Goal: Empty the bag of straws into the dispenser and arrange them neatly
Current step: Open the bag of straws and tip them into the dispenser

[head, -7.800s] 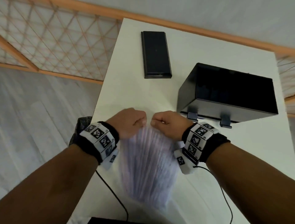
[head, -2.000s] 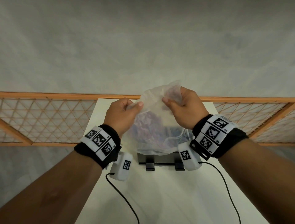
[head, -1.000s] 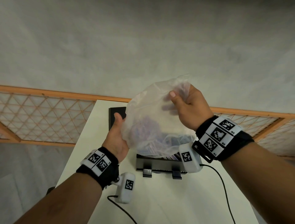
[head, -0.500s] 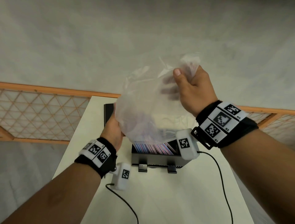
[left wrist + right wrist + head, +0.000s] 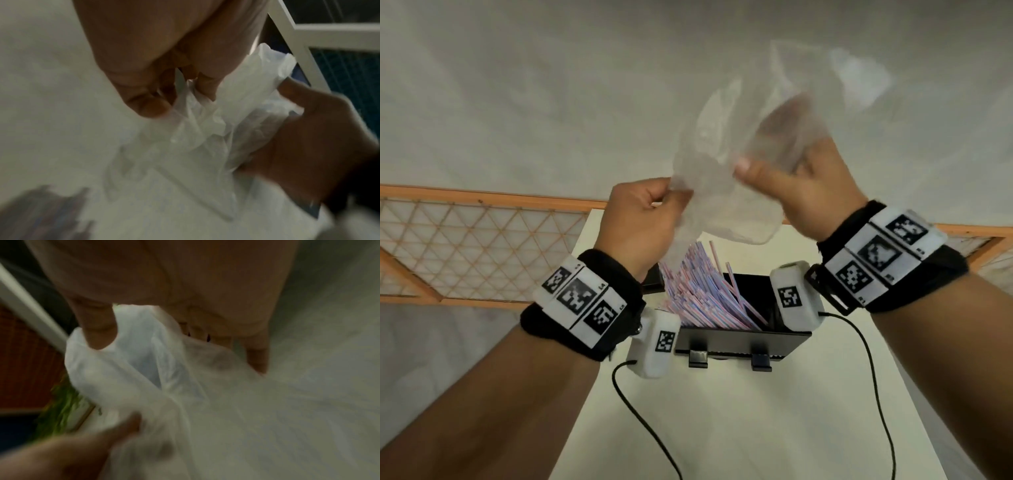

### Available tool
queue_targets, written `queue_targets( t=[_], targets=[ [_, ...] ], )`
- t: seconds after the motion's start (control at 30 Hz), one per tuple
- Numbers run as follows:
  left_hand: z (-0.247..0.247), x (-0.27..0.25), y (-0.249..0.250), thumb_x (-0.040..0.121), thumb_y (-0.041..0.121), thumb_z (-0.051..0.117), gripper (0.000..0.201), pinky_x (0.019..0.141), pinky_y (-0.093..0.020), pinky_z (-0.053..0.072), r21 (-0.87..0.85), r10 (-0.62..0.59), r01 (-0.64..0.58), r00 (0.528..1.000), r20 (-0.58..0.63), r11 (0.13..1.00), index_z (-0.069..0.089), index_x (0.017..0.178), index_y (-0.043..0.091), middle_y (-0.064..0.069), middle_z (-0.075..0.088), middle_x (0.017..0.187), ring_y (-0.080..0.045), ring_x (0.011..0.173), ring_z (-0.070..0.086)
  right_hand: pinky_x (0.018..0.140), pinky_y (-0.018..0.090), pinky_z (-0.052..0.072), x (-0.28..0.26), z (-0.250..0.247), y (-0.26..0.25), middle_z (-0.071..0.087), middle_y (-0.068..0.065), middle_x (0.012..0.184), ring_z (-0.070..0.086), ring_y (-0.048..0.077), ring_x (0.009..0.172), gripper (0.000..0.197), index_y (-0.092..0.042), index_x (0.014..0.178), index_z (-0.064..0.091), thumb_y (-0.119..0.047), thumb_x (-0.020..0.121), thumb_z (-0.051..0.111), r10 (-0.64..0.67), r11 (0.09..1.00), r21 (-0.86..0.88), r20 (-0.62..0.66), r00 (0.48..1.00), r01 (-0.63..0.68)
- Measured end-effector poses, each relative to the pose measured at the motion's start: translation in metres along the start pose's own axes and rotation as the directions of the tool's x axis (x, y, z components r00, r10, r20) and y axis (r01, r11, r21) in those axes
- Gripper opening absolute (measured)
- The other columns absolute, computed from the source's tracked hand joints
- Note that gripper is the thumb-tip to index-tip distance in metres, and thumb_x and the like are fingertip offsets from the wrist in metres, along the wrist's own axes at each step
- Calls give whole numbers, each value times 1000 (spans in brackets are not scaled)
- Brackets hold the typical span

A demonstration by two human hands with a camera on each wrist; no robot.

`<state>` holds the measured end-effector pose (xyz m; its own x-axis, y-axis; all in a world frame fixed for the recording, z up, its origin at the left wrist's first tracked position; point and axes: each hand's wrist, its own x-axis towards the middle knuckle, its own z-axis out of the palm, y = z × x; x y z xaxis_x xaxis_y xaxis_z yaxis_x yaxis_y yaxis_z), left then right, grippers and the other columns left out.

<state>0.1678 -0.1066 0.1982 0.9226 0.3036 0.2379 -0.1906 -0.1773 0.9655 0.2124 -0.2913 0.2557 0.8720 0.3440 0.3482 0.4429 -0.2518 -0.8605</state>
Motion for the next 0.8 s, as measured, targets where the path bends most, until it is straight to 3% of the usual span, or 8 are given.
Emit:
queue_targets(
  t=[0.1, 0.2, 0.23, 0.37, 0.47, 0.53, 0.63, 0.8],
  targets=[
    [7, -6, 23, 100, 9, 57, 20, 62, -29, 51, -155, -26, 52, 986, 167, 987, 76, 93, 12, -13, 74, 89, -16, 73, 64, 77, 14, 49, -16, 12, 10, 73, -10, 90, 63, -8, 80, 47, -17, 99, 70, -56, 74, 78, 78, 951, -307, 121, 990, -37],
    [10, -12, 34, 94, 13, 53, 28, 77, -34, 54, -365, 10, 142, 923, 384, 920, 69, 116, 11, -9, 73, 106, -19, 92, 68, 76, 10, 45, -14, 22, 18, 71, -19, 85, 64, -11, 82, 5, -24, 93, 70, -19, 92, 70, -6, 995, -95, 22, 1000, 8],
    [10, -15, 34, 88, 12, 55, 39, 80, -36, 54, -337, 36, 94, 932, 360, 937, 65, 126, 14, -8, 71, 114, -20, 96, 68, 76, 11, 47, -13, 21, 18, 70, -21, 83, 65, -10, 82, 15, -28, 91, 70, -13, 93, 67, 4, 1000, -19, -33, 999, -5],
    [2, -30, 27, 71, 11, 79, 102, 68, -17, 50, 274, 326, -385, 915, 236, 881, 27, 154, 41, 6, 41, 146, -13, 82, 66, 85, 34, 57, -15, 13, 31, 76, -6, 83, 71, 7, 83, 10, -19, 84, 74, -27, 90, 71, 195, 979, -19, -171, 966, -201],
    [3, -31, 21, 63, 21, 93, 125, 78, -4, 45, 401, 283, -497, 828, 484, 770, 14, 154, 53, -1, 21, 163, -1, 99, 63, 75, 37, 55, -29, 21, 22, 73, 3, 79, 69, 18, 75, 10, -15, 81, 71, -11, 90, 67, 174, 977, 99, 155, 972, -191],
    [6, -27, 18, 64, 19, 90, 93, 78, -13, 48, 423, 305, -546, 802, 514, 723, 48, 145, 34, -9, 57, 130, -11, 103, 62, 71, 27, 53, -36, 26, 11, 70, -2, 70, 68, 11, 70, 17, -14, 77, 68, -3, 90, 67, 142, 981, 70, 373, 917, -180],
    [-4, -20, 11, 73, 29, 68, 25, 57, -28, 40, 529, 381, -489, 872, 307, 694, 70, 89, 11, -1, 60, 79, -15, 66, 54, 76, 30, 58, -34, 25, 6, 74, -2, 75, 73, 14, 77, 9, -14, 83, 72, -22, 83, 76, 171, 973, 71, 420, 891, -220],
    [-39, -12, -7, 84, 24, 74, 17, 66, -25, 37, 598, 237, -122, 965, -116, 792, 65, 76, 12, -9, 63, 91, -23, 81, 59, 73, 37, 55, -42, 10, 44, 70, -5, 71, 70, 17, 71, 33, -19, 80, 69, -48, 67, 78, 276, 956, -146, 166, 947, -253]
  ],
)
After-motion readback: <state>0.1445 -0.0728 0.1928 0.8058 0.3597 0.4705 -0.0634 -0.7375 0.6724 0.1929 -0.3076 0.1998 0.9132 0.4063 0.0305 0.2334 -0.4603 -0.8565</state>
